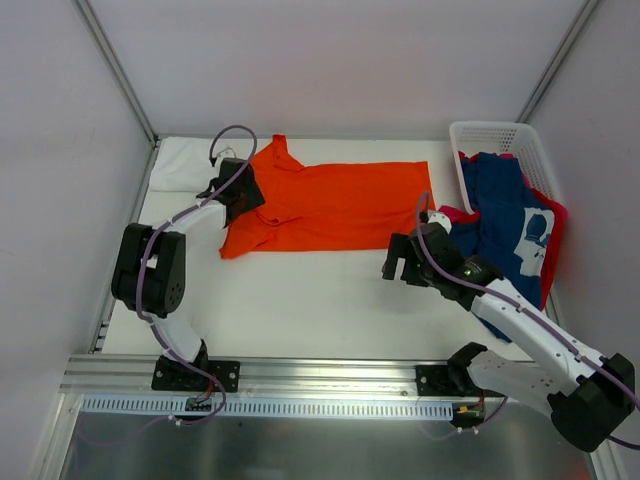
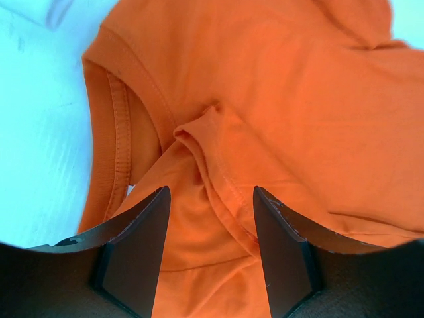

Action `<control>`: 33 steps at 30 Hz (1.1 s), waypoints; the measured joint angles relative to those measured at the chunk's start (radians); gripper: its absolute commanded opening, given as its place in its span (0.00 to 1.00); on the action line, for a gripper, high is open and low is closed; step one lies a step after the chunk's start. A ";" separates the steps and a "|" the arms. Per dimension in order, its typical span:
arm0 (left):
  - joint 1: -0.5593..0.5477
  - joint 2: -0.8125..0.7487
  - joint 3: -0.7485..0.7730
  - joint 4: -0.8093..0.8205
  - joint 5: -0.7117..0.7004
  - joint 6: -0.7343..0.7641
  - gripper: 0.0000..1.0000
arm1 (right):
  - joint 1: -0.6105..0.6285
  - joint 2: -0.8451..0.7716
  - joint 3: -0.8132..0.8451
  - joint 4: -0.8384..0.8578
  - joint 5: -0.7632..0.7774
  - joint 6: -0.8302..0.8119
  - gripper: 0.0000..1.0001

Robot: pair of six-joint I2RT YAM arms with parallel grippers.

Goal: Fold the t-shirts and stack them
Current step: Fold the tshirt

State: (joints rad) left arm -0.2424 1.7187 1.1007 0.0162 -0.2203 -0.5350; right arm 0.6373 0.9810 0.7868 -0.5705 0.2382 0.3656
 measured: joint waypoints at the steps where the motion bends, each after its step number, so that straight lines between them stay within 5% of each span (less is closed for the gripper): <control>1: 0.000 0.017 0.002 -0.002 0.000 0.000 0.54 | 0.000 0.000 -0.002 -0.001 0.000 0.000 0.99; 26: 0.000 0.217 0.150 -0.015 0.010 0.000 0.41 | -0.019 0.034 -0.019 0.002 0.021 -0.018 1.00; 33: 0.000 0.235 0.176 -0.015 0.012 -0.004 0.11 | -0.044 0.055 -0.019 0.009 0.024 -0.034 1.00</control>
State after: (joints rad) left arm -0.2424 1.9533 1.2770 0.0010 -0.2085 -0.5392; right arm 0.5930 1.0355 0.7681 -0.5613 0.2619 0.3313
